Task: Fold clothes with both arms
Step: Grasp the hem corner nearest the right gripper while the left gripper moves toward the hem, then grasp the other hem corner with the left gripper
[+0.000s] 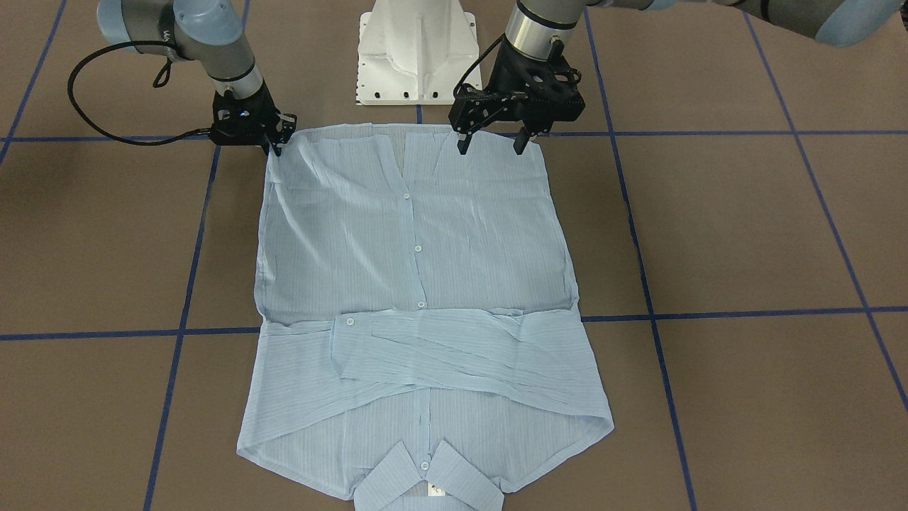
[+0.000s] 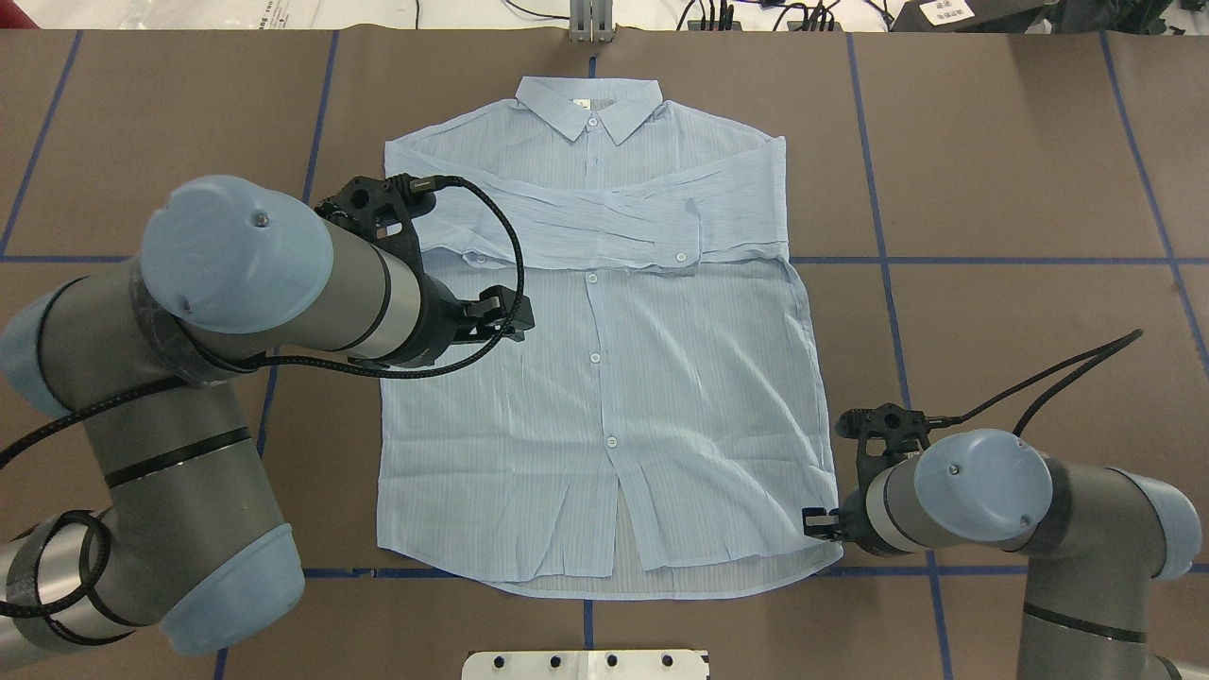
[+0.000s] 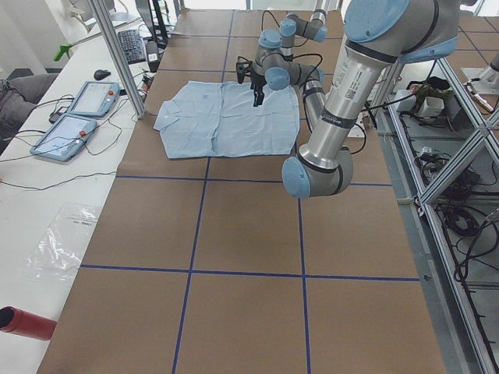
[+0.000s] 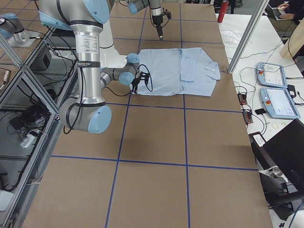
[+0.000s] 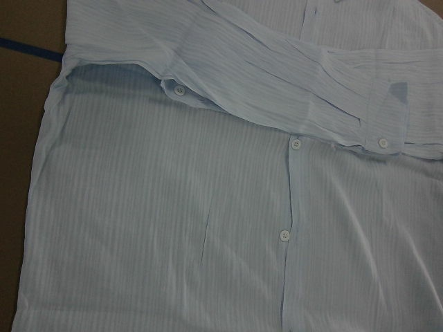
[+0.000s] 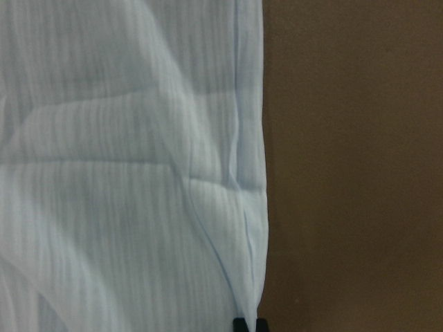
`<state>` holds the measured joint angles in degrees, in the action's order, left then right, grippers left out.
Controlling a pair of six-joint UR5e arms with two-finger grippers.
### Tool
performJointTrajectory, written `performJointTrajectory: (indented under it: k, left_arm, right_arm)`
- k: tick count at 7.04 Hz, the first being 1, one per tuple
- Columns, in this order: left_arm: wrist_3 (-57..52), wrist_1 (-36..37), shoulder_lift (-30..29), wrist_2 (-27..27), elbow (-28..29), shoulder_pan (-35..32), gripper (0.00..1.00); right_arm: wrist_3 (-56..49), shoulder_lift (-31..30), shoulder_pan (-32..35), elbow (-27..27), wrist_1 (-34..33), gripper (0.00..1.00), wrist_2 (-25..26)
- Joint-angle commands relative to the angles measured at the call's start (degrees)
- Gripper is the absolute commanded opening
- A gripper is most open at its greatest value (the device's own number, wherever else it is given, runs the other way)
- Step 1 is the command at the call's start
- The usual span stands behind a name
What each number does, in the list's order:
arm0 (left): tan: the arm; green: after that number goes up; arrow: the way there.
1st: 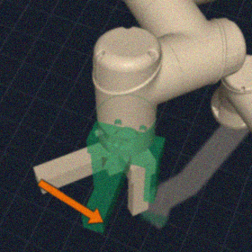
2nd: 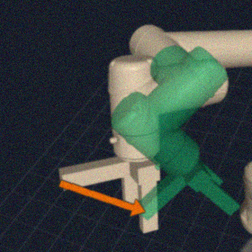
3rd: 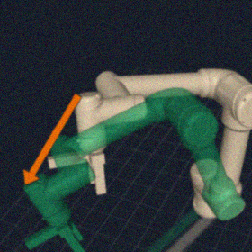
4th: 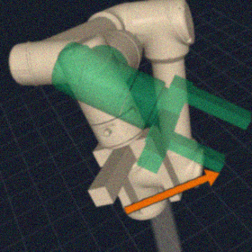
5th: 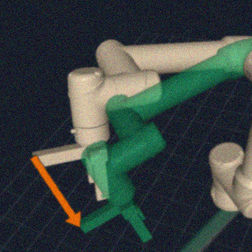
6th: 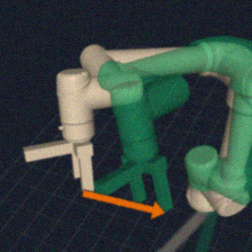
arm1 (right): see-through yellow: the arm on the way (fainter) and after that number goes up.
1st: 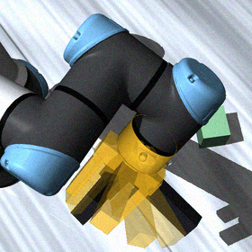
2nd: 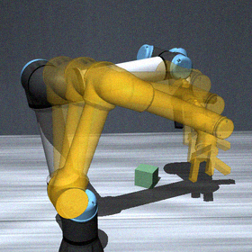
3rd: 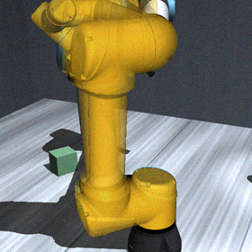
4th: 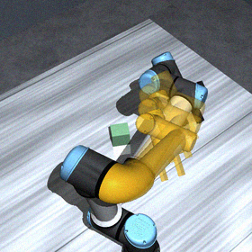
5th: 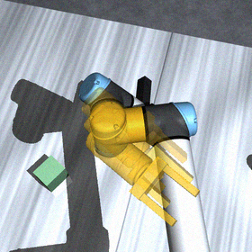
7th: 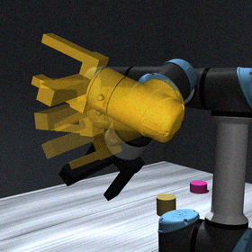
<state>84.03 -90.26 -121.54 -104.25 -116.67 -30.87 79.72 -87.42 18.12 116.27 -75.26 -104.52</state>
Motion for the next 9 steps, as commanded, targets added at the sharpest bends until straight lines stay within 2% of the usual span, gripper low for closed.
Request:
performJointTrajectory:
  k: [1,2,4,5,6,7,8,9]
  left_arm:
    - [-0.01,-0.09,3.91,-0.25,-0.48,0.28,0.98]
    - [0.16,-0.44,6.99,-0.43,-1.62,0.46,0.98]
    - [1.74,-0.88,13.94,0.01,-3.12,6.32,0.98]
    - [4.27,-4.71,16.75,0.27,-3.04,8.70,0.98]
    - [6.65,-18.15,22.78,0.36,-0.95,9.94,0.99]
    - [9.98,-21.41,23.88,1.32,0.29,12.56,0.99]
    - [11.57,-20.32,22.94,5.16,1.78,16.85,0.99]
    - [12.81,-15.52,20.66,5.37,1.88,17.50,0.98]
  right_arm:
    - [0.00,0.23,1.48,2.02,-0.06,0.00,-0.69]
    - [0.09,0.23,2.17,3.16,-0.06,0.00,-0.34]
    - [0.18,0.40,2.80,3.26,-0.06,0.00,-0.16]
    - [0.18,0.49,2.97,3.26,0.03,0.00,-0.07]
    - [0.18,0.49,3.23,3.26,0.03,0.00,-0.16]
    - [0.18,0.58,3.24,3.09,0.03,0.00,-0.16]
    - [0.18,0.58,3.15,3.09,0.03,0.00,-0.16]
    - [0.18,0.76,3.15,3.09,0.03,0.00,-0.16]
